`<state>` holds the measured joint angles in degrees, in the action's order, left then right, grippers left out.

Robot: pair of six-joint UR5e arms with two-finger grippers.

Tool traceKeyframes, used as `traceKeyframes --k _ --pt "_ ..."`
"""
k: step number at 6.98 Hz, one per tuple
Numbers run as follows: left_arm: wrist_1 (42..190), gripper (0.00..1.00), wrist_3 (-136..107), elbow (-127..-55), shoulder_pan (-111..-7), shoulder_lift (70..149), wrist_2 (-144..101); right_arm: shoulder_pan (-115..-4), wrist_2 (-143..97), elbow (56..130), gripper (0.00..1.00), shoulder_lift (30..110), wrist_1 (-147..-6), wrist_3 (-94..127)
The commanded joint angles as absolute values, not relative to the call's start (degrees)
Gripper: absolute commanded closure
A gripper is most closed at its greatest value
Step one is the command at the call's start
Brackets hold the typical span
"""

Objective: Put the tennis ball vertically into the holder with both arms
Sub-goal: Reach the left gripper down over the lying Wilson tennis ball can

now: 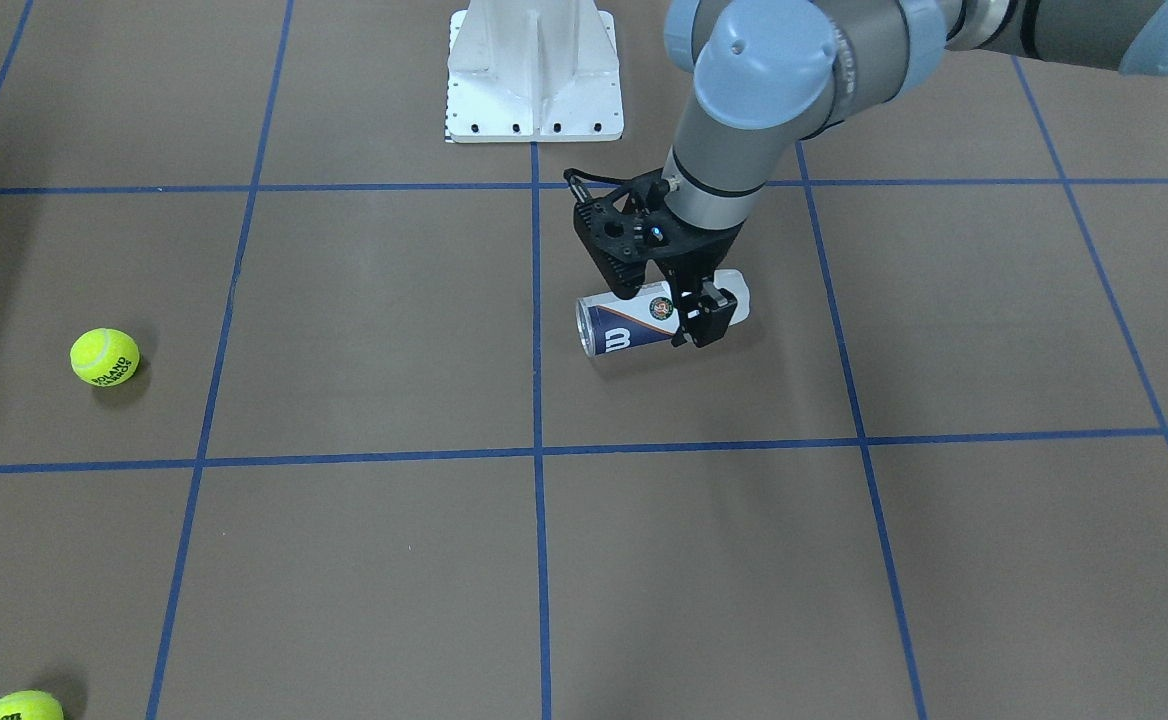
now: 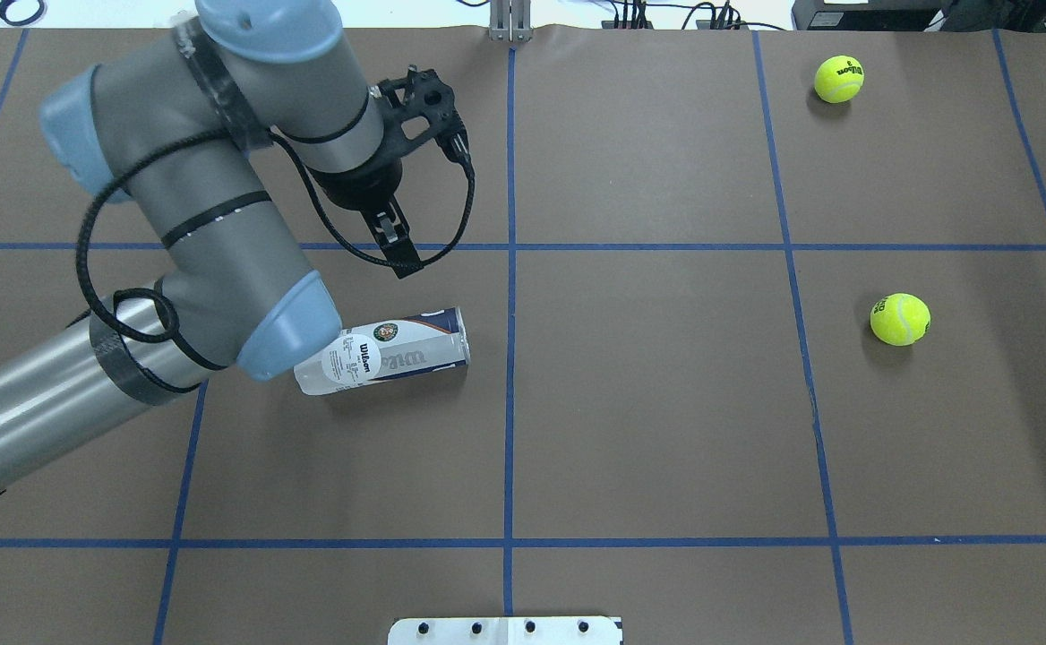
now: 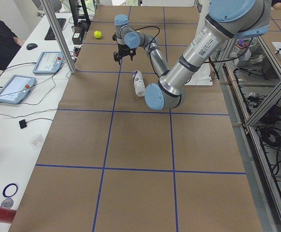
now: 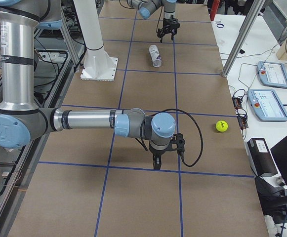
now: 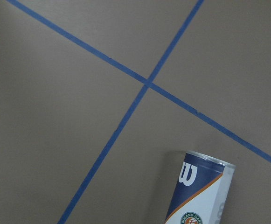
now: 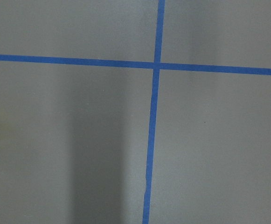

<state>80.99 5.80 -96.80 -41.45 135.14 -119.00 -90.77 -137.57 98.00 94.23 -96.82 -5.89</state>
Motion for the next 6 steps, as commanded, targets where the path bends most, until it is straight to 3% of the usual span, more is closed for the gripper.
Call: traceKeyframes --k 1,6 --pt "81.38 0.01 6.94 -94.85 -36.06 136.31 -114.02 -90.79 -137.64 97.91 0.01 94.39 -96.86 -5.89" --pt "87.45 0.01 6.94 -88.95 -32.52 137.2 -108.64 -90.79 -137.72 97.64 0.01 94.31 -96.77 -5.89"
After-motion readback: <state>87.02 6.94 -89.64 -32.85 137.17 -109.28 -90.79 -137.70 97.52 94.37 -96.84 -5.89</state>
